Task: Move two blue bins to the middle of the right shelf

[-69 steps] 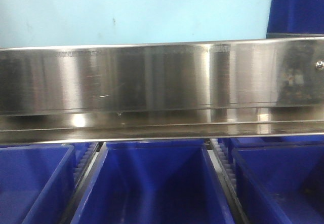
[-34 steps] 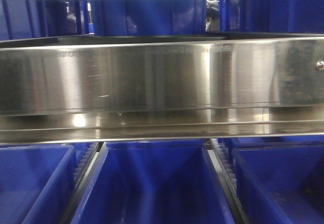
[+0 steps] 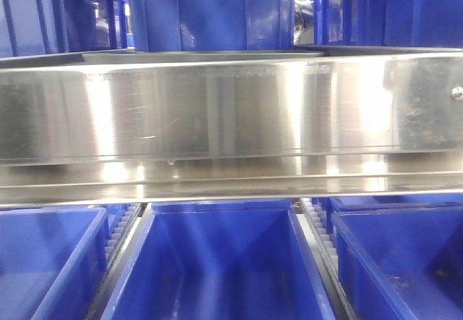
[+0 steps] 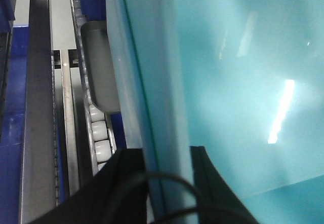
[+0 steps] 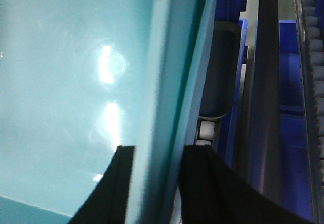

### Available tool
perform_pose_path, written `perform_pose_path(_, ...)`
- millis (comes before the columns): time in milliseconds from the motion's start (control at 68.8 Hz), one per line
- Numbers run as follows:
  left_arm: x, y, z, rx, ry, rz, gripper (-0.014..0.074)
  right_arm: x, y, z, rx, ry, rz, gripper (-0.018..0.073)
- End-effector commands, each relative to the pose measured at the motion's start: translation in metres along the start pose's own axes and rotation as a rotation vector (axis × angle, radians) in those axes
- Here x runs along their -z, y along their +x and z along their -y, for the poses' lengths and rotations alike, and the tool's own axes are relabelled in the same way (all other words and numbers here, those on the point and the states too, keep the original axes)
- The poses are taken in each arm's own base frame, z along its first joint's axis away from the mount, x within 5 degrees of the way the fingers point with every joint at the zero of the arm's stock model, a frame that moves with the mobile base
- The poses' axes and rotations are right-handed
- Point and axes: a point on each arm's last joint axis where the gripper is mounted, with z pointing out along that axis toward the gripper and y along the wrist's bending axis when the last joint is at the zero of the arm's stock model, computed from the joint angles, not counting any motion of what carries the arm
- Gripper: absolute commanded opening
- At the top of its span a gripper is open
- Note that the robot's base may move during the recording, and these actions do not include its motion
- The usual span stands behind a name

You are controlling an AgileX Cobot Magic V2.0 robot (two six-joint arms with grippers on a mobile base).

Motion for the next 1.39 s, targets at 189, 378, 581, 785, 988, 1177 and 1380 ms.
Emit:
perform_pose_path(189,0.014,-0.0086,0.0106,0.021,0.089,0.097,-0.0111,0.0077,-0.01,-0.0018,0.004,-0.015,0.106,-0.0154)
perform_pose_path(378,0.014,-0.0086,0.0106,0.021,0.089,0.097,-0.0111,0.0077,-0.01,-0.0018,0.004,-0.015,0.106,-0.0154)
perform_pose_path(581,0.014,-0.0086,0.0106,0.021,0.089,0.097,-0.0111,0.0077,-0.01,-0.0018,0.004,-0.015,0.106,-0.0154)
perform_pose_path(785,0.014,-0.0086,0.0106,0.021,0.089,0.097,-0.0111,0.0077,-0.01,-0.0018,0.004,-0.015,0.106,-0.0154)
perform_pose_path(988,0.014,-0.0086,0.0106,0.021,0.089,0.097,-0.0111,0.0077,-0.01,-0.0018,0.004,-0.015,0.106,-0.0154)
perform_pose_path(1177,0.014,-0.0086,0.0106,0.021,0.089,0.097,-0.0111,0.0077,-0.01,-0.0018,0.004,-0.015,0.106,-0.0154)
perform_pose_path(1380,0.014,-0.0086,0.0106,0.021,0.089,0.097,-0.0111,0.0077,-0.01,-0.0018,0.004,-0.015,0.106,-0.0154)
